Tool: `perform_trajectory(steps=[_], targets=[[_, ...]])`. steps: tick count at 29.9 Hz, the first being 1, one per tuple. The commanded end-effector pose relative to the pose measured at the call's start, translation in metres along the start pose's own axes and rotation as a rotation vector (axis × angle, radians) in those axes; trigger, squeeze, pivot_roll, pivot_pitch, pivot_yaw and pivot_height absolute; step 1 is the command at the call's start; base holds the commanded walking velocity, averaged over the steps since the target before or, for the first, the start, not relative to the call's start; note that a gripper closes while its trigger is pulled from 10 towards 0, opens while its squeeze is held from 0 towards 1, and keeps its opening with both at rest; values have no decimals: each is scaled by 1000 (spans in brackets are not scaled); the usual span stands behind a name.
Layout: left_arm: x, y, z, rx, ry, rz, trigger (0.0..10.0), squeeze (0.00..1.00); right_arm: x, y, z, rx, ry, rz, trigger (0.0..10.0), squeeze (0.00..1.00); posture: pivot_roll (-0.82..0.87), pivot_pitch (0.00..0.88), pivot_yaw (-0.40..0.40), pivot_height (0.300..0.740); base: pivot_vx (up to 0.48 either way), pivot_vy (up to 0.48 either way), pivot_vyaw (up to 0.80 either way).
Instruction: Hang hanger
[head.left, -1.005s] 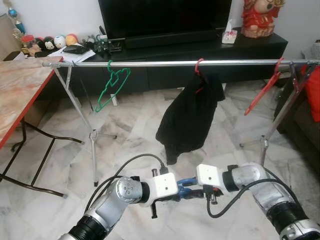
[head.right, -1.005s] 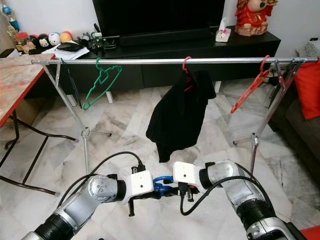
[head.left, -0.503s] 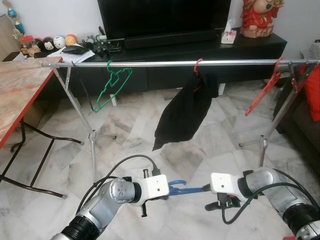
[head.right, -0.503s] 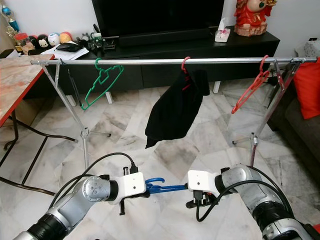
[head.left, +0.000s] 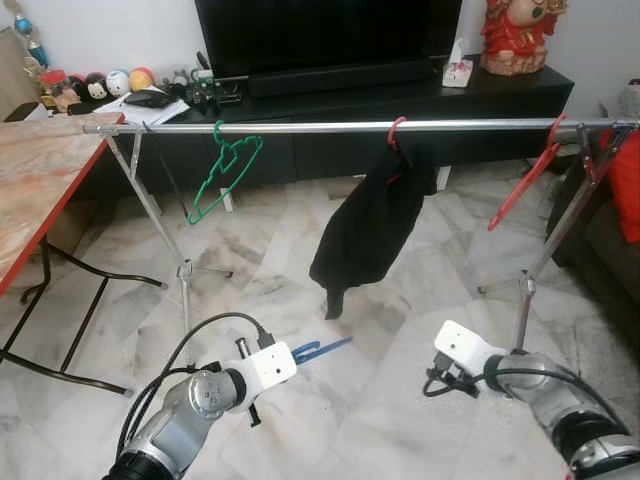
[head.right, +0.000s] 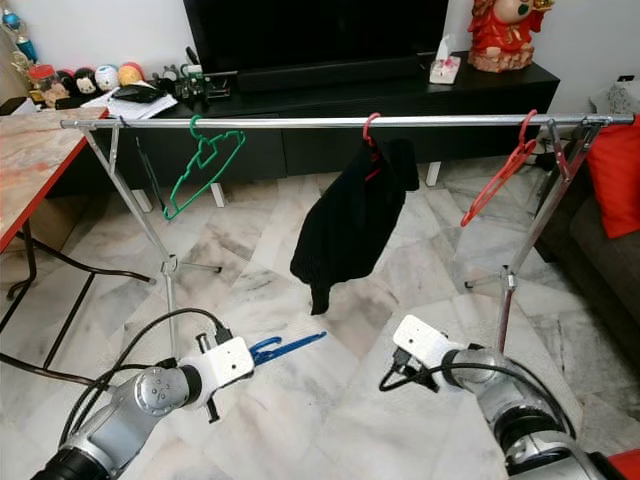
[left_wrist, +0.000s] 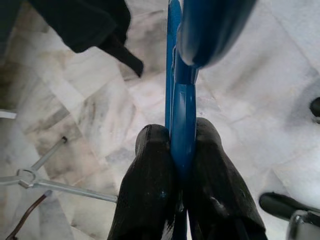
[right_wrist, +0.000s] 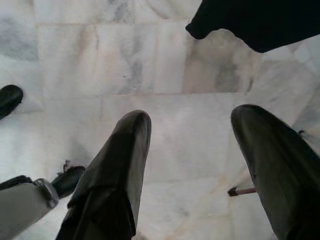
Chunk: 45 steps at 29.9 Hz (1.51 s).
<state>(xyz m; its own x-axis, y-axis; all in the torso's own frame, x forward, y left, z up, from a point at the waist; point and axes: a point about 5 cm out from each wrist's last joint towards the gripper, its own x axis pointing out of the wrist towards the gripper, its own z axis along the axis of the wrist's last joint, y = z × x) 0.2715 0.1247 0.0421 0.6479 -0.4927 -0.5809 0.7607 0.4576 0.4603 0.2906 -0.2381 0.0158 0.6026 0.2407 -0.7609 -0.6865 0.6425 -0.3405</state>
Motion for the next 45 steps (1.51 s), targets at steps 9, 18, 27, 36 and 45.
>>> perform_trajectory(steps=[9, 18, 27, 36, 45], targets=[[-37, 34, -9, -486, -95, 581, 10000, 0, 15, 84, -64, 866, 131, -241, 10000, 0, -102, 0, 59, 740, 0, 0, 0], [-58, 30, -14, -563, -115, 671, 10000, 0, 12, 112, -81, 1011, 204, -291, 10000, 0, -85, 0, 59, 740, 0, 0, 0], [-73, 21, -17, -660, -168, 715, 10000, 0, 11, 113, -84, 1107, 207, -337, 10000, 0, -75, 0, 60, 740, 0, 0, 0], [-76, 23, -16, -696, -197, 751, 10000, 0, 13, 111, -80, 1118, 184, -324, 10000, 0, -75, 0, 59, 740, 0, 0, 0], [-71, 28, -9, -712, -227, 769, 10000, 0, 14, 118, -79, 1063, 185, -288, 10000, 0, -80, 0, 62, 740, 0, 0, 0]])
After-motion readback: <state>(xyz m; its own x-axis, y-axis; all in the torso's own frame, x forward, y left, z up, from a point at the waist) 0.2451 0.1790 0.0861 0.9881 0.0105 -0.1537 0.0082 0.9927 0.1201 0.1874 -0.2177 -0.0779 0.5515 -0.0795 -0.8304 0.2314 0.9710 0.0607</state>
